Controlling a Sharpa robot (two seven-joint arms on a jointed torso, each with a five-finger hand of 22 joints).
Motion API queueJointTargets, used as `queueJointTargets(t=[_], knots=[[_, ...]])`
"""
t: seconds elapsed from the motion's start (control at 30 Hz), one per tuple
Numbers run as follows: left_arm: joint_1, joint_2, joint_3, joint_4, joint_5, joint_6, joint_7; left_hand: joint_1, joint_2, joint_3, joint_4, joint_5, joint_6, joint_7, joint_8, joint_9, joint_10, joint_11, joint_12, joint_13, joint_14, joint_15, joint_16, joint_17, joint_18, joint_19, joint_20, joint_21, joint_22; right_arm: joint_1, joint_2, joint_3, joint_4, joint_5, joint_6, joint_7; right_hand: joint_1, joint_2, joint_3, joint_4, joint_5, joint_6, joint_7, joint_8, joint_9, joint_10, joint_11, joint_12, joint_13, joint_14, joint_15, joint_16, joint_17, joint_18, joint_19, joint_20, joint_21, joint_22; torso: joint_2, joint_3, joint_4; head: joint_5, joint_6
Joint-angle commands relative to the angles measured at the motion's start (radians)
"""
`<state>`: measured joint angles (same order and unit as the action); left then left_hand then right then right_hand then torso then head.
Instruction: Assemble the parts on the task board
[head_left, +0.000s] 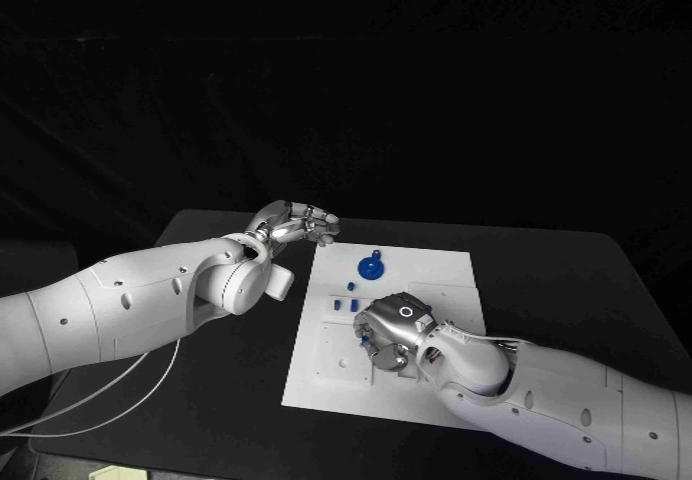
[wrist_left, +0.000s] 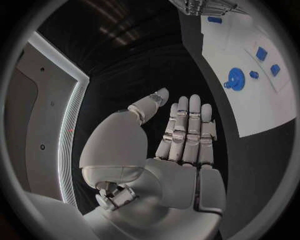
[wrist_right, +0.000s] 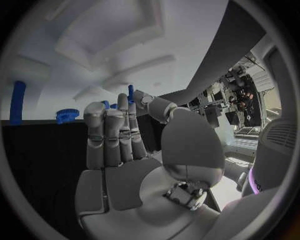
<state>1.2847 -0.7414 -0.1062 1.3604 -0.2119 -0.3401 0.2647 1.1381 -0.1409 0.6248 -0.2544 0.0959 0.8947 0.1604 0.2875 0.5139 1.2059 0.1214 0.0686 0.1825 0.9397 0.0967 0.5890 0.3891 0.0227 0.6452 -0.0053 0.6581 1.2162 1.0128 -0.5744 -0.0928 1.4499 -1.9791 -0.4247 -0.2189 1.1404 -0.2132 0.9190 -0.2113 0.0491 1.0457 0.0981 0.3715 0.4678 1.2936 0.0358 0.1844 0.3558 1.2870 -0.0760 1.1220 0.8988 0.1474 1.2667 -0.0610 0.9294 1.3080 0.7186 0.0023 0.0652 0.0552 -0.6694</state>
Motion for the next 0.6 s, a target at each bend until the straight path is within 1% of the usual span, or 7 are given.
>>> queueJointTargets(t=[0.03, 0.43, 0.6], knots=[[0.001, 0.002, 0.001, 0.002, 0.006, 0.001, 0.012, -0.003, 0.006, -0.004, 0.001, -0.001, -0.006, -0.003, 0.004, -0.001, -0.006, -0.001, 0.004, -0.001, 0.003, 0.003, -0.006, 0.002, 0.021, 0.003, 0.005, -0.007, 0.001, -0.001, 0.001, 0.000, -0.002, -0.023, 0.013, -0.008, 0.006, 0.000, 0.004, 0.000, 0.004, 0.007, 0.003, 0.003, 0.001, 0.006, -0.003, -0.001, 0.002, 0.004, -0.003, -0.006, -0.002, 0.114, 0.005, -0.005, 0.001, 0.010, -0.001, 0.0000, -0.0001, 0.002, -0.002], [0.001, 0.004, 0.001, 0.001, 0.006, 0.002, 0.011, -0.004, 0.006, -0.004, 0.001, -0.001, -0.006, -0.003, 0.004, -0.002, -0.006, -0.001, 0.004, -0.001, 0.003, 0.003, -0.008, 0.003, 0.021, 0.003, 0.005, -0.007, 0.002, -0.001, 0.014, -0.001, -0.011, -0.022, 0.019, -0.008, 0.006, 0.000, 0.005, 0.000, 0.004, 0.007, 0.003, 0.003, 0.001, 0.007, -0.003, -0.002, 0.002, 0.004, -0.003, -0.006, -0.002, 0.114, 0.006, -0.005, 0.000, 0.010, 0.000, -0.0006, 0.0007, 0.003, -0.006], [0.001, 0.004, 0.001, 0.002, 0.006, 0.003, 0.010, -0.004, 0.006, -0.004, 0.001, -0.001, -0.007, -0.003, 0.004, -0.002, -0.006, -0.001, 0.004, -0.001, 0.003, 0.003, -0.009, 0.003, 0.021, 0.003, 0.005, -0.007, 0.002, -0.001, 0.016, -0.002, -0.012, -0.019, 0.025, -0.005, 0.006, 0.000, 0.005, 0.000, 0.004, 0.007, 0.003, 0.003, 0.001, 0.007, -0.003, -0.002, 0.002, 0.004, -0.003, -0.006, -0.002, 0.114, 0.006, -0.005, 0.000, 0.010, -0.001, -0.0018, 0.0008, 0.004, -0.008]])
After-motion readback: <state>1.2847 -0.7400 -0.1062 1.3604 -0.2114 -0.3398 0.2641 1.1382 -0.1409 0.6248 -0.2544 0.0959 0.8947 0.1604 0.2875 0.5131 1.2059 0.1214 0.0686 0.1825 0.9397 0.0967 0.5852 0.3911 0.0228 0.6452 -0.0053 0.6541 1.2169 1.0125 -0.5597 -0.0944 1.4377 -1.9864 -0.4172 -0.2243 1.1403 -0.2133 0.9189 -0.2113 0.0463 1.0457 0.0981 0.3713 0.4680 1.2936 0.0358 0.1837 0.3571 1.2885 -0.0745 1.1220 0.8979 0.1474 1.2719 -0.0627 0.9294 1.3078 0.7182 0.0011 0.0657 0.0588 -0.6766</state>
